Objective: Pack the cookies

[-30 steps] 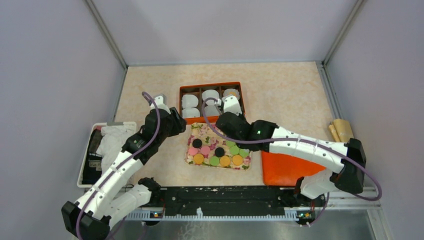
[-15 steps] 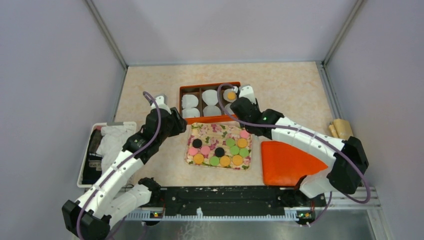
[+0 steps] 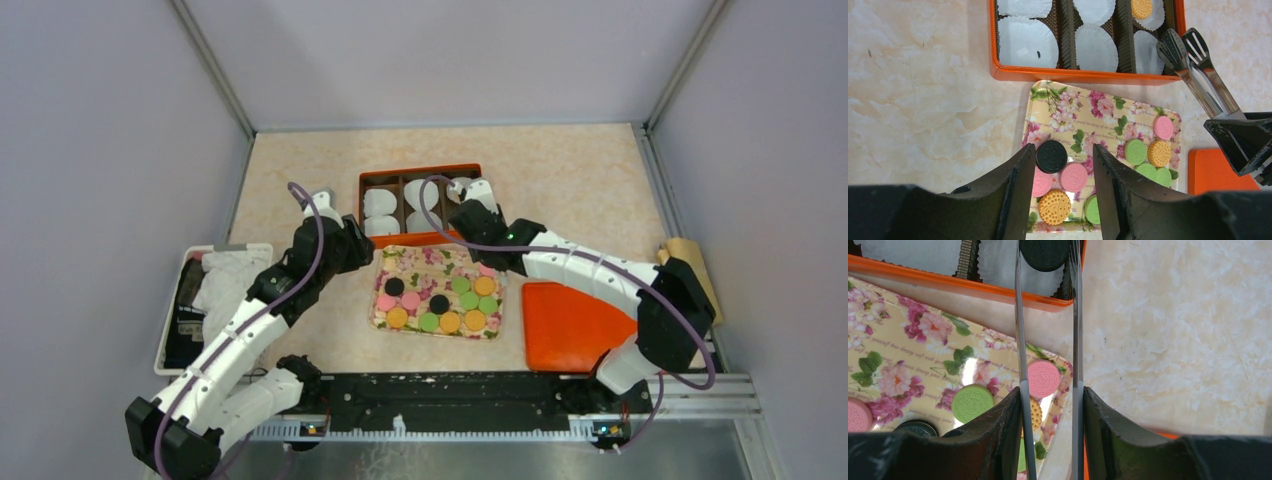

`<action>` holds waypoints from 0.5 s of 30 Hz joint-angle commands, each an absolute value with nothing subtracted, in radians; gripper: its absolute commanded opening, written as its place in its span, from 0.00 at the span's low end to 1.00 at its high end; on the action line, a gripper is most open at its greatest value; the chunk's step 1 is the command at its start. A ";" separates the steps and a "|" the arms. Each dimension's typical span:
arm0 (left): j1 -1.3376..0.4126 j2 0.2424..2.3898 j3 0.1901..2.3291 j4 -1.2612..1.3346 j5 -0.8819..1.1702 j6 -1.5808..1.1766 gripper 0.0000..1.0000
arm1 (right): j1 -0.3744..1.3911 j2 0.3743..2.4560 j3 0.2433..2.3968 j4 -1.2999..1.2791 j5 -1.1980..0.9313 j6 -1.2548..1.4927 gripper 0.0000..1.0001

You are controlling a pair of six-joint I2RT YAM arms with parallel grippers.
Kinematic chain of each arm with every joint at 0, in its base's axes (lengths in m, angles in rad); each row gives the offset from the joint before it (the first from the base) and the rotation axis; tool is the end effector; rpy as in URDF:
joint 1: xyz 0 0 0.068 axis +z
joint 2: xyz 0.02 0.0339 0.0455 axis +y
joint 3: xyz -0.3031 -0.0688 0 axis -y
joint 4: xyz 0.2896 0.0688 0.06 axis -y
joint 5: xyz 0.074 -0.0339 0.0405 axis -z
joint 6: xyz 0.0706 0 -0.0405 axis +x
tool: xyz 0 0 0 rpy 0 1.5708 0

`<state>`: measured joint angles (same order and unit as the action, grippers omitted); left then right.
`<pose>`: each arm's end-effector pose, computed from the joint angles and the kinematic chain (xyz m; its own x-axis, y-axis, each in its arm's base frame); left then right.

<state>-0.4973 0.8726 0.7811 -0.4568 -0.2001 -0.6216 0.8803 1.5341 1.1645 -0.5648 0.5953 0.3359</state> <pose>0.2187 -0.1027 0.3043 -0.5579 -0.3466 -0.7541 -0.0079 0.9108 -0.4127 0.2721 0.2672 0.2612 -0.6241 -0.3269 -0.7097 -0.2334 0.9448 -0.2299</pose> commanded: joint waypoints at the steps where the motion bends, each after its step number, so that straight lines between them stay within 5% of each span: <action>1: -0.491 0.864 0.784 -0.431 -0.209 -0.611 0.53 | 0.876 1.541 1.164 -0.521 0.613 0.346 0.29; 11: -0.492 0.864 0.781 -0.433 -0.207 -0.614 0.53 | 0.875 1.554 1.179 -0.509 0.618 0.333 0.53; 15: -0.492 0.864 0.779 -0.434 -0.205 -0.614 0.53 | 0.875 1.540 1.185 -0.508 0.617 0.333 0.54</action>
<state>-0.4973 0.8726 0.7811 -0.4568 -0.1997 -0.6216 0.8803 1.5497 1.1584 -0.5518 0.5953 0.3340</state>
